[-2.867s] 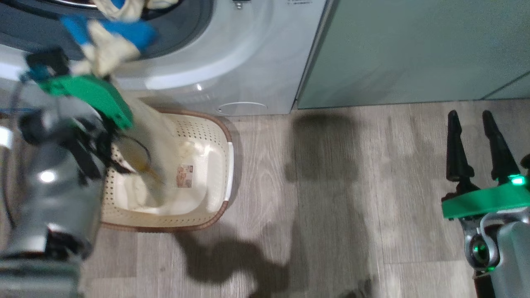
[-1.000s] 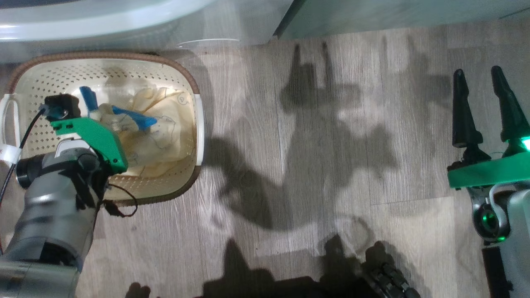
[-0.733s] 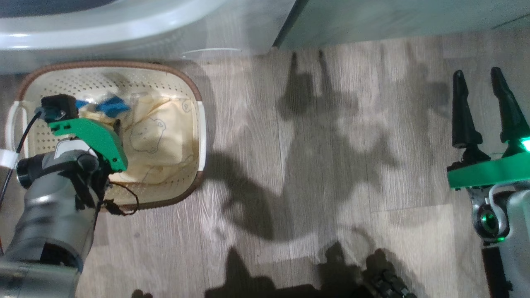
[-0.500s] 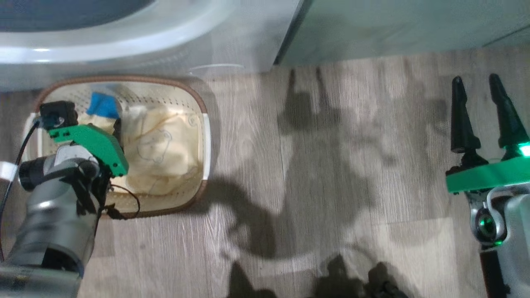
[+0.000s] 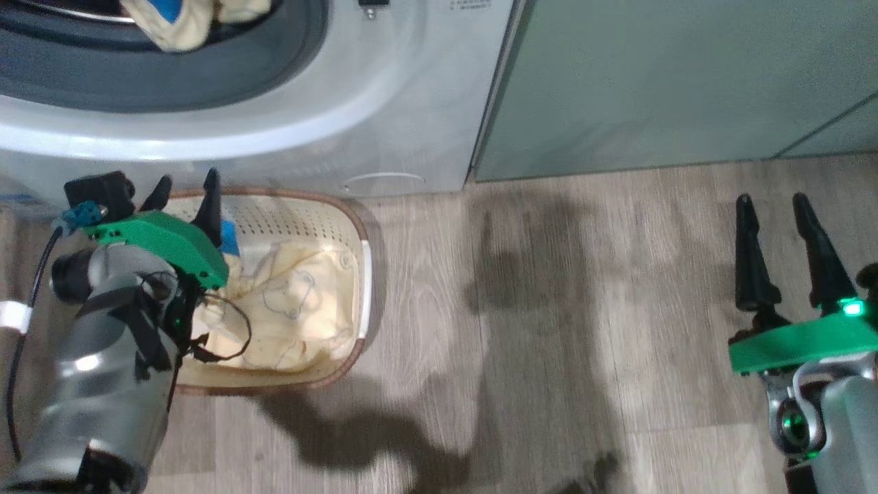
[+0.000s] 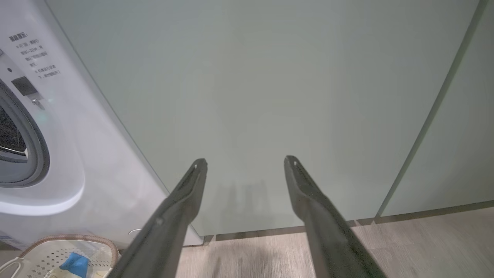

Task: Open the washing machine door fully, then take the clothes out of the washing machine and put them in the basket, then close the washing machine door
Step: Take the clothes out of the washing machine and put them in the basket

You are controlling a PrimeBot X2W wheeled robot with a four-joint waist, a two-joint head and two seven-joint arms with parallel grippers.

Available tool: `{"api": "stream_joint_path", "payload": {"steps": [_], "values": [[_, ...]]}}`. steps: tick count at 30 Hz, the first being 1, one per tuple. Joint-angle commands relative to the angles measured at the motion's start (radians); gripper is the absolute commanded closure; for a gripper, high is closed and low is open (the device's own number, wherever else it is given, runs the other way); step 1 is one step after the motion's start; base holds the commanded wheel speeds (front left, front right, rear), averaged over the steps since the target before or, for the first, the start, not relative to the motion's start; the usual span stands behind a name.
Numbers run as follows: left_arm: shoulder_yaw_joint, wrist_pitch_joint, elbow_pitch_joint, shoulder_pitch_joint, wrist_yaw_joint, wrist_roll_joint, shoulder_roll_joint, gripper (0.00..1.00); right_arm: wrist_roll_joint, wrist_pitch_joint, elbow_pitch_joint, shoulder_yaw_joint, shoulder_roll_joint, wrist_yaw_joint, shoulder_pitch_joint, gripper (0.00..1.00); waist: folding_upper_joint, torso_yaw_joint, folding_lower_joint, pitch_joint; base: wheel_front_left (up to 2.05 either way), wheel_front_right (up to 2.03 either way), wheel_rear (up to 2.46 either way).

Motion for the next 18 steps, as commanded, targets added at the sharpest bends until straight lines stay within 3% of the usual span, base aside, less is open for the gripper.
{"api": "stream_joint_path", "payload": {"steps": [1,10,18], "values": [[0.033,-0.01,-0.063,0.023,-0.001,-0.004,0.04,0.0,0.003,-0.006,-0.025,0.016,-0.002,0.0,0.013,0.0,-0.0001,0.01,0.0002,-0.032,0.0,0.0,0.0],[0.113,-0.011,-0.462,0.244,-0.001,0.054,0.023,0.0,-0.002,-0.006,-0.027,0.012,-0.003,0.0,0.057,0.0,-0.0001,0.011,0.0002,-0.117,0.0,0.0,0.0],[0.203,-0.011,-0.658,0.436,-0.001,0.127,-0.017,0.0,-0.01,-0.006,-0.04,0.003,-0.007,0.0,0.091,0.0,-0.0001,0.017,0.0002,-0.154,0.0,0.0,0.0]]}}
